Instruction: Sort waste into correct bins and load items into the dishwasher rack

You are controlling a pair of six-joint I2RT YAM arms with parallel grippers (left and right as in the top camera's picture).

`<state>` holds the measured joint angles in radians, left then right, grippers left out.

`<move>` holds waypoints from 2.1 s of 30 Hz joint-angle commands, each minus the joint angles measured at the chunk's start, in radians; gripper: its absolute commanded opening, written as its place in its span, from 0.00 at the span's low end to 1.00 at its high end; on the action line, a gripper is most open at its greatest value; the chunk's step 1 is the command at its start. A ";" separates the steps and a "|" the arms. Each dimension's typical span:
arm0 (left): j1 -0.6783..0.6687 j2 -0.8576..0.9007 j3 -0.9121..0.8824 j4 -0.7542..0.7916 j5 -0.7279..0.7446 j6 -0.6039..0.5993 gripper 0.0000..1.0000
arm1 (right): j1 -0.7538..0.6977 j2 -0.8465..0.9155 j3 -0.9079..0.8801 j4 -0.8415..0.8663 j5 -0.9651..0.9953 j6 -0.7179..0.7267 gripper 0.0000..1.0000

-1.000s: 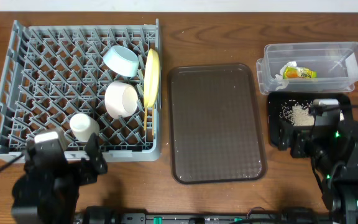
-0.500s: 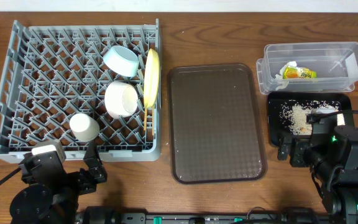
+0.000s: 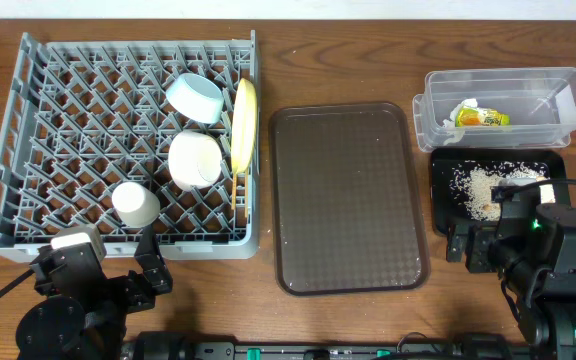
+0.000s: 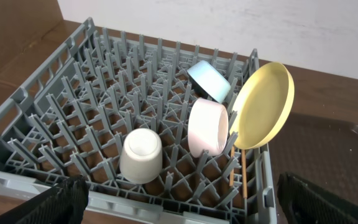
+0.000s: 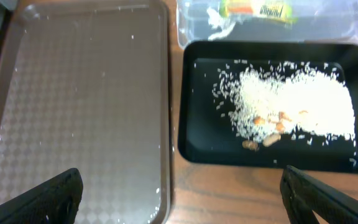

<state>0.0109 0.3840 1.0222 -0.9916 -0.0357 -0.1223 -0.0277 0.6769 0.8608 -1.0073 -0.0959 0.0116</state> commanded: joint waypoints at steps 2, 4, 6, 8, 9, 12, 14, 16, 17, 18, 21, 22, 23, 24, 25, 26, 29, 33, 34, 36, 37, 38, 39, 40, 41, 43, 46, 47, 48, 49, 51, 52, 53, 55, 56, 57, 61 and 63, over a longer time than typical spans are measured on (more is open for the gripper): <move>-0.001 -0.001 -0.007 -0.002 0.002 0.013 0.98 | 0.003 -0.045 -0.007 -0.035 0.034 -0.003 0.99; -0.001 -0.001 -0.007 -0.002 0.002 0.013 0.98 | 0.003 -0.084 -0.016 -0.033 0.059 -0.027 0.99; -0.001 -0.001 -0.007 -0.002 0.002 0.013 0.98 | 0.003 -0.132 -0.036 -0.019 0.062 -0.052 0.99; -0.001 -0.001 -0.007 -0.002 0.002 0.013 0.98 | 0.003 -0.201 -0.081 0.033 0.062 -0.069 0.99; -0.001 -0.001 -0.007 -0.002 0.002 0.013 0.98 | 0.003 -0.237 -0.112 0.072 0.062 -0.072 0.99; -0.001 -0.001 -0.007 -0.002 0.002 0.013 0.98 | 0.003 -0.349 -0.220 0.199 0.053 -0.072 0.99; -0.001 -0.001 -0.007 -0.002 0.002 0.013 0.98 | 0.003 -0.423 -0.296 0.287 0.037 -0.072 0.99; -0.001 -0.001 -0.007 -0.002 0.002 0.013 0.98 | 0.003 -0.494 -0.374 0.385 0.035 -0.069 0.99; -0.001 -0.001 -0.007 -0.002 0.002 0.013 0.98 | 0.003 -0.521 -0.407 0.428 0.035 -0.069 0.99; -0.001 -0.001 -0.007 -0.002 0.002 0.013 0.98 | 0.003 -0.550 -0.442 0.478 0.035 -0.069 0.99; -0.001 -0.001 -0.007 -0.002 0.002 0.013 0.98 | 0.003 -0.621 -0.533 0.611 0.047 -0.071 0.99; -0.001 -0.001 -0.007 -0.002 0.002 0.013 0.98 | 0.003 -0.642 -0.563 0.656 0.048 -0.076 0.99; -0.001 -0.001 -0.007 -0.002 0.002 0.013 0.98 | 0.003 -0.658 -0.586 0.694 0.048 -0.082 0.99; -0.001 -0.001 -0.007 -0.002 0.002 0.013 0.99 | 0.003 -0.671 -0.611 0.732 0.048 -0.087 0.99; -0.001 -0.001 -0.007 -0.002 0.002 0.013 0.99 | 0.003 -0.673 -0.636 0.781 0.048 -0.097 0.99; -0.001 -0.001 -0.007 -0.002 0.002 0.013 0.99 | 0.003 -0.671 -0.660 0.824 0.047 -0.104 0.99; -0.001 -0.001 -0.007 -0.002 0.002 0.013 0.99 | 0.011 -0.671 -0.716 0.924 0.059 -0.106 0.99; -0.001 -0.001 -0.007 -0.002 0.002 0.013 0.99 | 0.018 -0.671 -0.800 1.054 0.081 -0.106 0.99; -0.001 -0.001 -0.007 -0.002 0.002 0.013 0.99 | 0.018 -0.671 -0.830 1.092 0.088 -0.102 0.99; -0.001 -0.001 -0.007 -0.002 0.002 0.013 0.99 | 0.018 -0.672 -0.856 1.109 0.094 -0.091 0.99; -0.001 -0.001 -0.007 -0.002 0.002 0.013 0.99 | 0.019 -0.672 -0.856 1.088 0.098 -0.082 0.99; -0.001 -0.001 -0.007 -0.002 0.002 0.013 0.99 | 0.021 -0.672 -0.855 1.078 0.111 -0.079 0.99; -0.001 -0.001 -0.007 -0.002 0.002 0.013 0.99 | 0.021 -0.672 -0.855 1.072 0.119 -0.079 0.99; -0.001 -0.001 -0.007 -0.002 0.002 0.013 0.99 | 0.022 -0.672 -0.855 1.064 0.129 -0.079 0.99; -0.001 -0.001 -0.007 -0.002 0.002 0.013 0.99 | 0.022 -0.672 -0.855 1.055 0.140 -0.069 0.99; -0.001 -0.001 -0.007 -0.002 0.002 0.013 0.99 | 0.023 -0.672 -0.855 1.009 0.152 -0.030 0.99; -0.001 -0.001 -0.007 -0.002 0.002 0.013 0.99 | 0.023 -0.670 -0.855 0.935 0.137 -0.001 0.99; -0.001 -0.001 -0.007 -0.002 0.002 0.013 0.99 | 0.023 -0.668 -0.855 0.936 0.136 -0.001 0.99; -0.001 -0.001 -0.007 -0.002 0.002 0.013 0.99 | 0.023 -0.668 -0.855 0.936 0.136 -0.001 0.99; -0.001 -0.001 -0.007 -0.002 0.002 0.013 0.99 | 0.023 -0.668 -0.855 0.936 0.136 -0.001 0.99; -0.001 -0.001 -0.007 -0.002 0.002 0.013 0.99 | 0.023 -0.667 -0.855 0.936 0.136 -0.001 0.99; -0.001 -0.001 -0.007 -0.002 0.002 0.013 0.99 | 0.023 -0.667 -0.855 0.936 0.136 -0.001 0.99; -0.001 -0.001 -0.007 -0.002 0.002 0.013 0.99 | 0.023 -0.667 -0.855 0.936 0.136 -0.001 0.99; -0.001 -0.001 -0.007 -0.002 0.002 0.013 0.99 | 0.023 -0.667 -0.855 0.936 0.136 -0.001 0.99; -0.001 -0.001 -0.007 -0.002 0.002 0.013 0.99 | 0.023 -0.667 -0.855 0.936 0.136 -0.001 0.99; -0.001 -0.001 -0.007 -0.002 0.002 0.013 0.99 | 0.023 -0.667 -0.855 0.936 0.136 -0.001 0.99; -0.001 -0.001 -0.007 -0.002 0.002 0.013 0.99 | 0.023 -0.667 -0.855 0.936 0.136 -0.001 0.99; -0.001 -0.001 -0.007 -0.002 0.002 0.013 0.99 | 0.023 -0.667 -0.855 0.936 0.136 -0.001 0.99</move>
<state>0.0109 0.3840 1.0183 -0.9939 -0.0326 -0.1226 -0.0246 0.0128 0.0067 -0.0677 0.0273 -0.0074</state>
